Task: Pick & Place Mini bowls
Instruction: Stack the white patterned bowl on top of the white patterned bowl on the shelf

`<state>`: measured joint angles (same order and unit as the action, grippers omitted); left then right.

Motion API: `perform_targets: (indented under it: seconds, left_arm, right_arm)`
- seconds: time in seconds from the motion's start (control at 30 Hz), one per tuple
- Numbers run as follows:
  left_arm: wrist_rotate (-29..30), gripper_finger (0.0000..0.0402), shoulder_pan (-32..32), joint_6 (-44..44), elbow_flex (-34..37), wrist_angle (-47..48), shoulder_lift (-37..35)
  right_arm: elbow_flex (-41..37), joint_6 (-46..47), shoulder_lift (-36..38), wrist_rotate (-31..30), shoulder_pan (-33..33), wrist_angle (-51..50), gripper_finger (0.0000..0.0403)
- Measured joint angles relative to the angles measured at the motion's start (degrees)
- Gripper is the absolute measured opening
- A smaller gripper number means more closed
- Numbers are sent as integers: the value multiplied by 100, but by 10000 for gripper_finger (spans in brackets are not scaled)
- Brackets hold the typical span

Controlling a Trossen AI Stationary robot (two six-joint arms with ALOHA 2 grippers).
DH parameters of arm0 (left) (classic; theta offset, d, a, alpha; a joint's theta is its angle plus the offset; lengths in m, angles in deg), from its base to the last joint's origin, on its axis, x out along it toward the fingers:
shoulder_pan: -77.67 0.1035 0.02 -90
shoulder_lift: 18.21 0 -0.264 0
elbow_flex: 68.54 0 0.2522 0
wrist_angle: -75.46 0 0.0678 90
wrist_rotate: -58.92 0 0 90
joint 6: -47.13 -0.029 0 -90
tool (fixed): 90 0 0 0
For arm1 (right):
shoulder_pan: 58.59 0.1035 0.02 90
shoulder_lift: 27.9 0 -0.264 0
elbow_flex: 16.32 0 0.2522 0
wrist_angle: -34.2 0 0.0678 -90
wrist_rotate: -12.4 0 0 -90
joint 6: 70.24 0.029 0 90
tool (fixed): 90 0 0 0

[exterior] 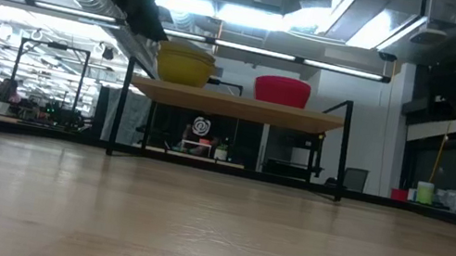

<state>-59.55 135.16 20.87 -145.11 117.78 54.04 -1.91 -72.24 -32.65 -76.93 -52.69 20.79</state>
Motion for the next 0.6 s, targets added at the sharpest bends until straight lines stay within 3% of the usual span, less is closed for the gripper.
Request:
perform_targets:
  seconds: [0.6]
  left_arm:
    - [0, 1, 0, -2, 0, 147, 0]
  right_arm:
    - [0, 0, 0, 0, 1, 1, 6]
